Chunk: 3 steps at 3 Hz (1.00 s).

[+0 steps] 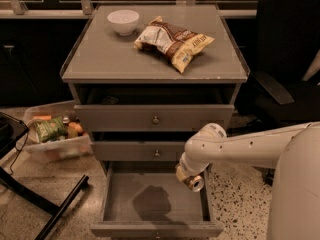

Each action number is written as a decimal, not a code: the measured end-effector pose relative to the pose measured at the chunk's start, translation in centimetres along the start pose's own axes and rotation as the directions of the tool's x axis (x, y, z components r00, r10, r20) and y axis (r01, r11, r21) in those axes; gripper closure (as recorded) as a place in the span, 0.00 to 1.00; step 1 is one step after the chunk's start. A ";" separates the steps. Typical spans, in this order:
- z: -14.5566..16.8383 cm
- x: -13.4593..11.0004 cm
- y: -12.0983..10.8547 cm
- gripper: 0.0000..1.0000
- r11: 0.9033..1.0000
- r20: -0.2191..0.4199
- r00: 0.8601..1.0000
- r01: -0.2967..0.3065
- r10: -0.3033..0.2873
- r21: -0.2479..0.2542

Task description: Place orange can into bottom drawer

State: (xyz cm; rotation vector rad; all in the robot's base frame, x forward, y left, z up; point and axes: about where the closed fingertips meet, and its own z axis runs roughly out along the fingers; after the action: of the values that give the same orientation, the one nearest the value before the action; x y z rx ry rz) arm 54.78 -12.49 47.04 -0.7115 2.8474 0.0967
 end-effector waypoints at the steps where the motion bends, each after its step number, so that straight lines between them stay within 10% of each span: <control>1: -0.1 -0.2 0.1 1.00 1.000 0.006 1.000 -0.010 0.010 0.010; 3: 9.2 -3.4 0.3 1.00 0.993 0.051 0.992 -0.118 0.118 -0.010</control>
Offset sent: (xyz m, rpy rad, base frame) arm 0.0468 0.0216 -0.0842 0.0566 -0.0269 -0.1700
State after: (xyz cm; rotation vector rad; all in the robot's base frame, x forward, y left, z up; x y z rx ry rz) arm 59.26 -9.62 38.74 -0.5332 2.8392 0.1404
